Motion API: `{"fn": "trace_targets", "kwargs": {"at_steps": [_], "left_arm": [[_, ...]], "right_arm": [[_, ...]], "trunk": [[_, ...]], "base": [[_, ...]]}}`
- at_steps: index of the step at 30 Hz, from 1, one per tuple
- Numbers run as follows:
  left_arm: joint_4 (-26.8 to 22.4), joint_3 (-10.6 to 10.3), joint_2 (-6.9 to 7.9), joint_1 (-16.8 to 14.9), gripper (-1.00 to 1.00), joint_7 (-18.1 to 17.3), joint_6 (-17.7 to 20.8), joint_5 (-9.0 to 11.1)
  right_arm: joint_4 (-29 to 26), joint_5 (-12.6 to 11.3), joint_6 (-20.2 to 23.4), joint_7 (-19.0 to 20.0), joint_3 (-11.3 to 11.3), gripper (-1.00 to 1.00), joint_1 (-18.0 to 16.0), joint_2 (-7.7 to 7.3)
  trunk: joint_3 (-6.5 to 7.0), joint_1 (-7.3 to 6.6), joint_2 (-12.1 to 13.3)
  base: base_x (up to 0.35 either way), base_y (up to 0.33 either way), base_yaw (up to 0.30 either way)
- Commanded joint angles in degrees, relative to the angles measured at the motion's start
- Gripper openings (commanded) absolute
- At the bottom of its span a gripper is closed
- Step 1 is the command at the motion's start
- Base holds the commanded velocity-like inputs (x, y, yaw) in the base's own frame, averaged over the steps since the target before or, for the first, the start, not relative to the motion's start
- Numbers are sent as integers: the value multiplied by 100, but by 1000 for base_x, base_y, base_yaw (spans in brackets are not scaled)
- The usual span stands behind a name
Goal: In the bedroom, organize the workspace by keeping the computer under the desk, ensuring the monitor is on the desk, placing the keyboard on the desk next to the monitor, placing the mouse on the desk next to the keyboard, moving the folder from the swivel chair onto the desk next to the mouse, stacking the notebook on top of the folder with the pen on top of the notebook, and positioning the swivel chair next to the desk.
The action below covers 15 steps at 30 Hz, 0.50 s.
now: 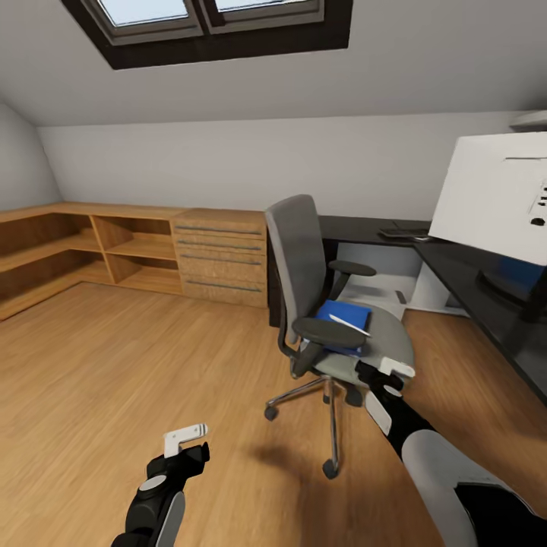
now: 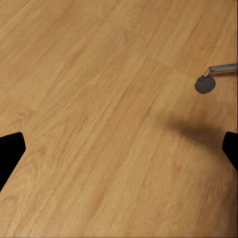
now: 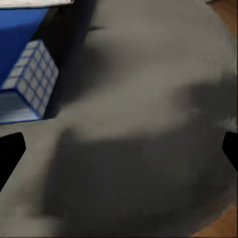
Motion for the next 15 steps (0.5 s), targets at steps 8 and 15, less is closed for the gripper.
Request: {"fn": "trace_targets", "kwargs": {"at_steps": [8,15], "left_arm": [[-8,-8,-2,-5,100,54,15,61],[-8,-6,-3,-4,100,49,16,61]], "right_arm": [[29,-936,-21,282,6,100,-2,-355],[356,-1632,-10,924,6,100,0,-615]], "trunk": [[15,-1,-2],[35,-1,-2]], "base": [[0,0,-280],[0,0,-281]]}}
